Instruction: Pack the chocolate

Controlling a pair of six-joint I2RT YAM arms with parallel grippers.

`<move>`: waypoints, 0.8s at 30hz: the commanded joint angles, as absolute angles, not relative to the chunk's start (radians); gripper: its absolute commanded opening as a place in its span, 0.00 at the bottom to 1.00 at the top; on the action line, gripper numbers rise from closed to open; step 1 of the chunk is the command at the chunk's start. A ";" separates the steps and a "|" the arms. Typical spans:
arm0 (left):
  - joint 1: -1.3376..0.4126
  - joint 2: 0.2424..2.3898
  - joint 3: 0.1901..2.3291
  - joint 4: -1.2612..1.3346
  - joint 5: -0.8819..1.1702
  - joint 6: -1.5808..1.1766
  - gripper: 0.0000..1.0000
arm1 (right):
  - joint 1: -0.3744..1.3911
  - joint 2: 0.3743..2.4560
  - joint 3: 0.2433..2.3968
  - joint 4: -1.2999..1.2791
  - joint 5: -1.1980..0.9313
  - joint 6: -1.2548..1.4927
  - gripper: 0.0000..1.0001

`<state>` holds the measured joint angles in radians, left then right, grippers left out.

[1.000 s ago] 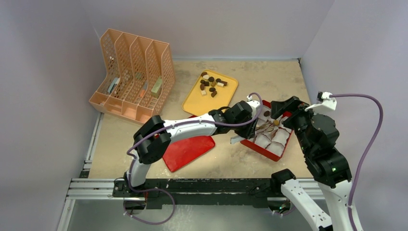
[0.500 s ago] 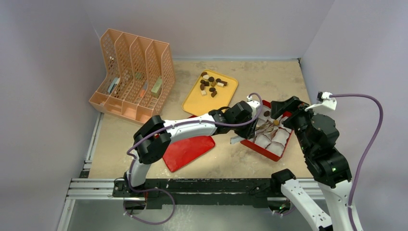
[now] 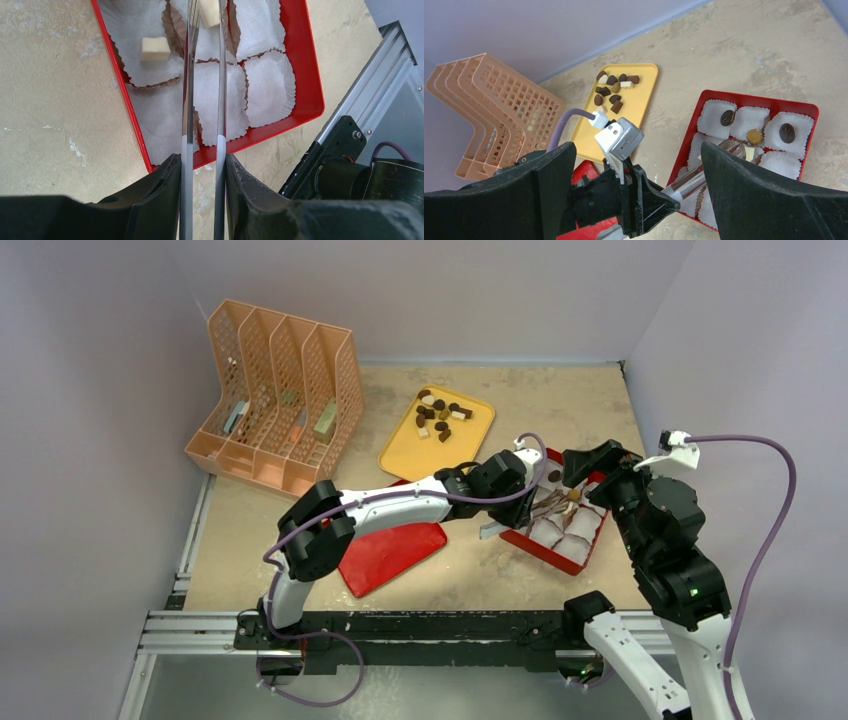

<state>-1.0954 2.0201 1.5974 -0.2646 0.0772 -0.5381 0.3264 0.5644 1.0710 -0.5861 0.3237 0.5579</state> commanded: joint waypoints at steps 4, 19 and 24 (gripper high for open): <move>-1.100 1.929 1.631 -0.229 0.016 -0.520 0.32 | 0.329 0.574 1.076 -0.545 0.341 0.561 0.96; -1.098 1.747 1.591 -0.298 -0.202 -0.522 0.31 | 0.328 0.592 1.083 -0.526 0.339 0.559 0.96; -1.075 1.749 1.612 -0.382 -0.259 -0.527 0.31 | 0.328 0.591 1.085 -0.532 0.340 0.559 0.96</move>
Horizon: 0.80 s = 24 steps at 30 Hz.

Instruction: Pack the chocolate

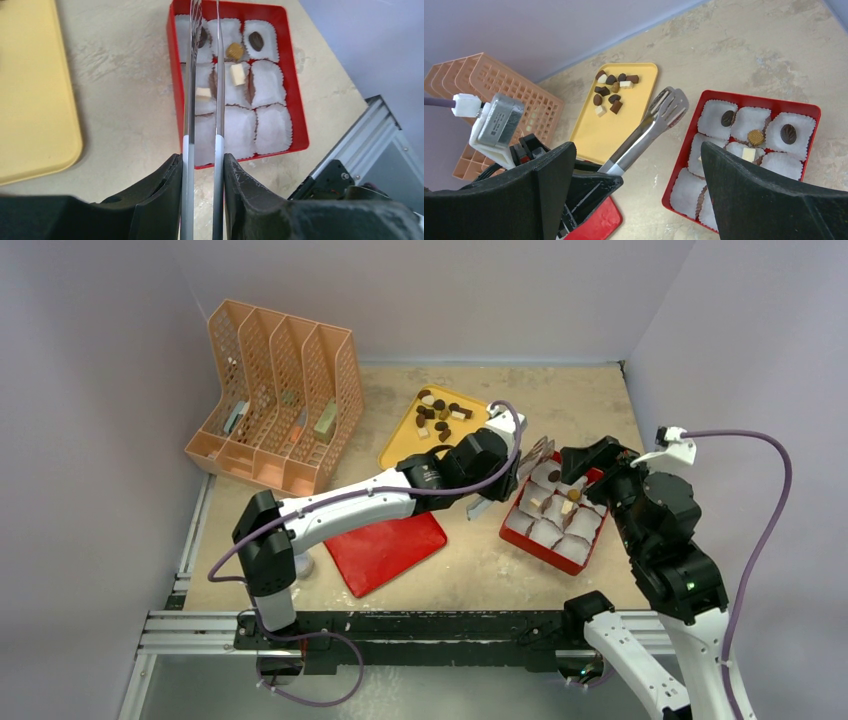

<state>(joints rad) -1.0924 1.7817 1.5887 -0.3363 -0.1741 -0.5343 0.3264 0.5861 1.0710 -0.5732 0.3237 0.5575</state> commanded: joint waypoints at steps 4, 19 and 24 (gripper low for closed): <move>-1.036 1.735 1.600 -0.425 -0.297 -0.530 0.31 | 0.329 0.583 1.082 -0.537 0.343 0.560 0.96; -0.784 1.736 1.488 -0.493 -0.260 -0.465 0.32 | 0.328 0.578 1.078 -0.543 0.344 0.566 0.96; -0.725 1.766 1.480 -0.503 -0.255 -0.439 0.32 | 0.329 0.580 1.080 -0.542 0.345 0.566 0.96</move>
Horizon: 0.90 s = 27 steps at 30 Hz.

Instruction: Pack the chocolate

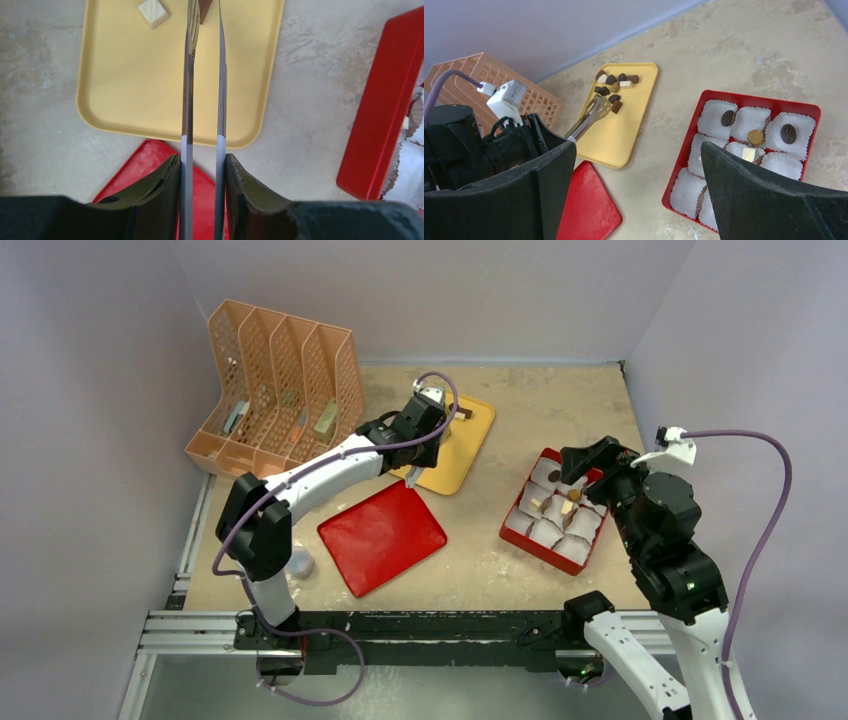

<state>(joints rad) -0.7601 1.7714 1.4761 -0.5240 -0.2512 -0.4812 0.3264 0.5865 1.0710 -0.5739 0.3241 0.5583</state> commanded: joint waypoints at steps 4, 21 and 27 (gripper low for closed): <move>-0.707 1.787 1.486 -0.504 -0.246 -0.413 0.33 | 0.329 0.577 1.080 -0.553 0.346 0.563 0.96; -0.692 1.872 1.531 -0.498 -0.174 -0.388 0.35 | 0.329 0.575 1.071 -0.558 0.351 0.555 0.96; -0.692 1.847 1.548 -0.530 -0.158 -0.391 0.35 | 0.330 0.578 1.069 -0.553 0.354 0.550 0.96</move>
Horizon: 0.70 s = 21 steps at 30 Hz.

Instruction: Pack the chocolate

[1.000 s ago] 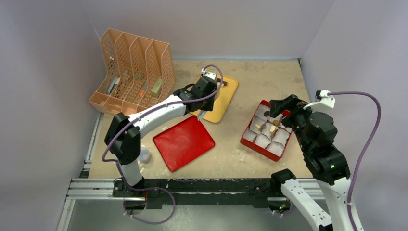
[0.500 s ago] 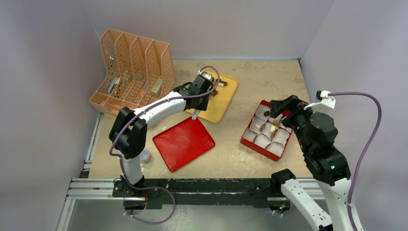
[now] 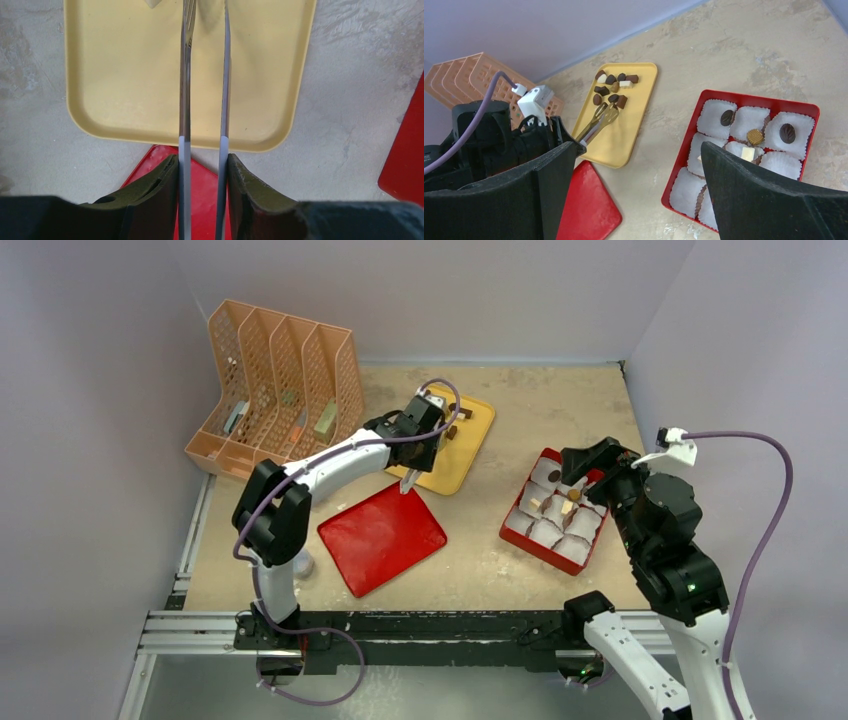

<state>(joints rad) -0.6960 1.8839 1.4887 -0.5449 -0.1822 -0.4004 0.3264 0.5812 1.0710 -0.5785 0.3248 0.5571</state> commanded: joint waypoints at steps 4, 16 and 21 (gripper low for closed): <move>-0.692 1.838 1.553 -0.521 -0.144 -0.396 0.36 | 0.329 0.581 1.067 -0.547 0.353 0.548 0.96; -0.692 1.918 1.599 -0.490 -0.121 -0.394 0.37 | 0.328 0.590 1.072 -0.542 0.357 0.538 0.97; -0.691 1.953 1.620 -0.486 -0.117 -0.394 0.37 | 0.328 0.595 1.074 -0.540 0.360 0.533 0.97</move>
